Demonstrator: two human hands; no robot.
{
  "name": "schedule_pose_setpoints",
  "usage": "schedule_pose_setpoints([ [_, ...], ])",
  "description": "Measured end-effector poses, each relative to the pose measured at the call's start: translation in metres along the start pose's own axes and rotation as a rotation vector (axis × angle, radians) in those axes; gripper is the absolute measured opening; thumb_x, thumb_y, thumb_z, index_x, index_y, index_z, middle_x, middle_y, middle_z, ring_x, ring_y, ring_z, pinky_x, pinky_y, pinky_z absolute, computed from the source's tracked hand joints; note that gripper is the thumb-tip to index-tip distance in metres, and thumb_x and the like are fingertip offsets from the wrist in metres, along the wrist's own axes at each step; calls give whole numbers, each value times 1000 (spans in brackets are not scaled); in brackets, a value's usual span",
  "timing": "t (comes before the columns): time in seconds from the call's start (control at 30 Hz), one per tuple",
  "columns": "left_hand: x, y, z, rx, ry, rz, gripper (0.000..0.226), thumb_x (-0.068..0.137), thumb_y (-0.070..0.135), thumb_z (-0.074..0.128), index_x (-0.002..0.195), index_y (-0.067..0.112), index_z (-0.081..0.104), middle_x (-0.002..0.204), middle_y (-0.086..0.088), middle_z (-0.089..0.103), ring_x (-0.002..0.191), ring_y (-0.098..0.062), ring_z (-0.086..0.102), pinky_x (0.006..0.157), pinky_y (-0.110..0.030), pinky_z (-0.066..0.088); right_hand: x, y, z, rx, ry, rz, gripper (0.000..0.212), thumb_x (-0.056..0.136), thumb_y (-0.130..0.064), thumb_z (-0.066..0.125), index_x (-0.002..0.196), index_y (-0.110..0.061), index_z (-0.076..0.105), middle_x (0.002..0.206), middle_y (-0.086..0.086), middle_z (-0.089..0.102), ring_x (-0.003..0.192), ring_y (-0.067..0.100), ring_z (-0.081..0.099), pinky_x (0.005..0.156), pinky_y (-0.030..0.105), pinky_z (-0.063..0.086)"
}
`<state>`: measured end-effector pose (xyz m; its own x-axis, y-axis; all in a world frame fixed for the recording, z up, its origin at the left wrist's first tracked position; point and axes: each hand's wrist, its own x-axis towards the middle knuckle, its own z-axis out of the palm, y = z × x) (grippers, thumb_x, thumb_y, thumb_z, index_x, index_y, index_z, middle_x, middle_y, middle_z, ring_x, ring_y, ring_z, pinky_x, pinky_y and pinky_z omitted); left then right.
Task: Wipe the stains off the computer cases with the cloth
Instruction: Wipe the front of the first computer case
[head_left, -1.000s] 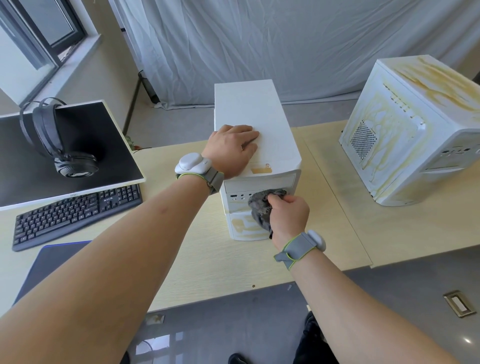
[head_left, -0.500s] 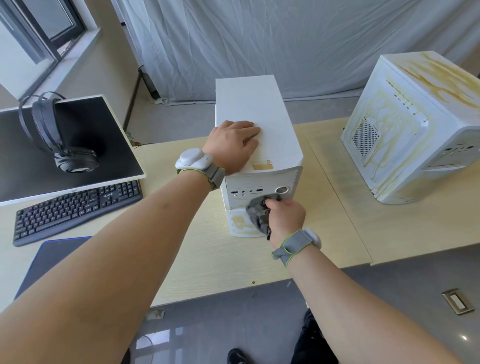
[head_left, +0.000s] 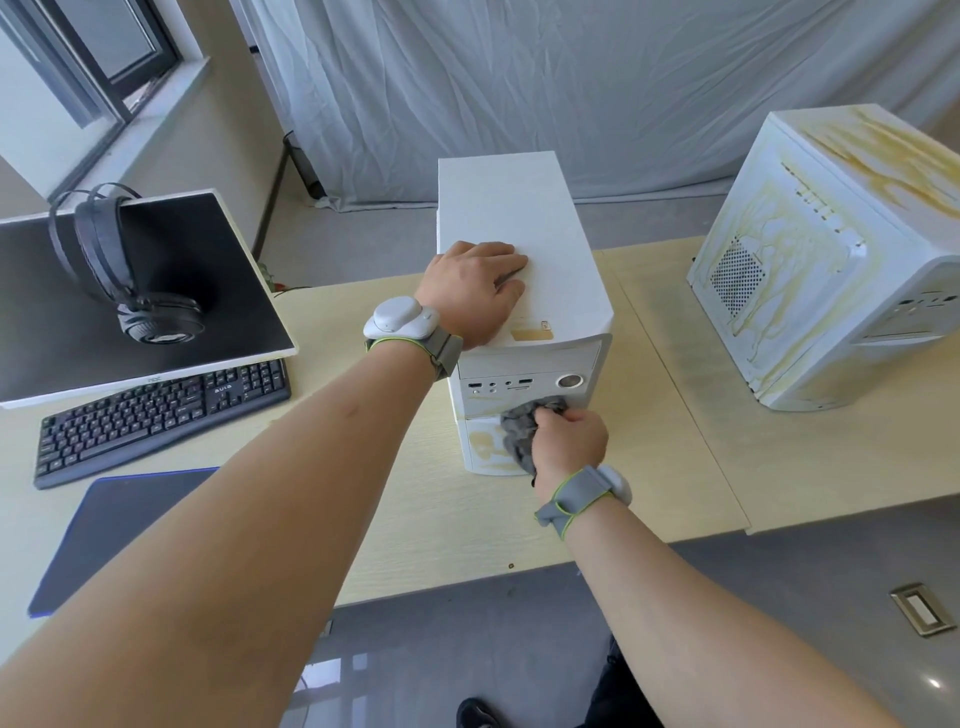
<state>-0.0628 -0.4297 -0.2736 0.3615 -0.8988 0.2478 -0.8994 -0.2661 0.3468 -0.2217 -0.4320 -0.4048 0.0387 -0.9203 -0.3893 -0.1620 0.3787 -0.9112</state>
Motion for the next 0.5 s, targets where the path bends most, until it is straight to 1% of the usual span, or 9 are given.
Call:
schedule_pose_setpoints([
  [0.07, 0, -1, -1, -6, -12, 3, 37, 100, 36, 49, 135, 33, 62, 145, 14, 54, 130, -26, 45, 107, -37, 33, -5, 0, 3, 11, -134, -6, 26, 78, -14, 69, 60, -1, 56, 56, 5, 53, 54, 19, 46, 53, 29, 37],
  [0.1, 0, -1, -2, -4, -13, 8, 38, 101, 36, 48, 136, 32, 62, 145, 14, 54, 130, -26, 45, 108, -37, 33, -4, 0, 1, 33, -152, 2, 25, 76, -16, 71, 62, 1, 60, 59, 6, 58, 58, 19, 51, 55, 32, 41],
  [0.2, 0, -3, 0, 0, -7, 12, 37, 100, 36, 48, 134, 32, 62, 144, 14, 55, 128, -26, 46, 107, -38, 34, 9, -1, -11, 117, 0, 37, 16, 80, -16, 71, 68, -8, 65, 68, 7, 64, 63, 22, 58, 57, 32, 45],
  [0.27, 0, -3, 1, -6, -4, 8, 37, 100, 36, 49, 133, 32, 63, 143, 15, 55, 127, -27, 46, 107, -39, 35, 15, -5, -22, 139, 90, 50, 13, 84, -18, 70, 79, -6, 68, 70, 7, 64, 62, 26, 58, 52, 28, 45],
  [0.3, 0, -4, 1, -10, -4, 3, 36, 99, 36, 49, 132, 33, 64, 142, 15, 56, 126, -26, 47, 107, -39, 35, 15, -5, -23, 135, 107, 50, 15, 86, -18, 68, 80, -4, 67, 69, 7, 62, 60, 26, 55, 49, 26, 42],
  [0.37, 1, -4, 2, -17, -1, -7, 37, 98, 36, 50, 133, 33, 64, 143, 15, 56, 126, -26, 46, 108, -39, 35, 7, -7, -17, 129, 82, 71, 19, 88, -16, 68, 74, -5, 63, 65, 7, 59, 56, 24, 49, 44, 22, 37],
  [0.4, 1, -4, 2, -19, -1, -13, 38, 98, 37, 50, 133, 33, 64, 143, 15, 55, 127, -26, 46, 108, -40, 35, -1, -8, -9, 131, 43, 95, 21, 87, -15, 69, 68, -7, 61, 62, 6, 59, 55, 24, 49, 44, 23, 38],
  [0.47, 2, -3, 1, -28, 0, -17, 38, 98, 37, 50, 134, 34, 64, 144, 15, 55, 128, -25, 46, 109, -39, 34, -16, -8, 8, 146, -40, 135, 28, 79, -16, 71, 55, -12, 57, 55, 4, 58, 55, 25, 51, 51, 31, 44],
  [0.5, 1, -3, 1, -27, 1, -17, 37, 98, 36, 51, 133, 34, 64, 144, 15, 55, 127, -25, 46, 108, -38, 34, -22, -5, 17, 158, -85, 158, 25, 74, -19, 71, 53, -12, 58, 54, 5, 60, 55, 27, 54, 54, 36, 48],
])
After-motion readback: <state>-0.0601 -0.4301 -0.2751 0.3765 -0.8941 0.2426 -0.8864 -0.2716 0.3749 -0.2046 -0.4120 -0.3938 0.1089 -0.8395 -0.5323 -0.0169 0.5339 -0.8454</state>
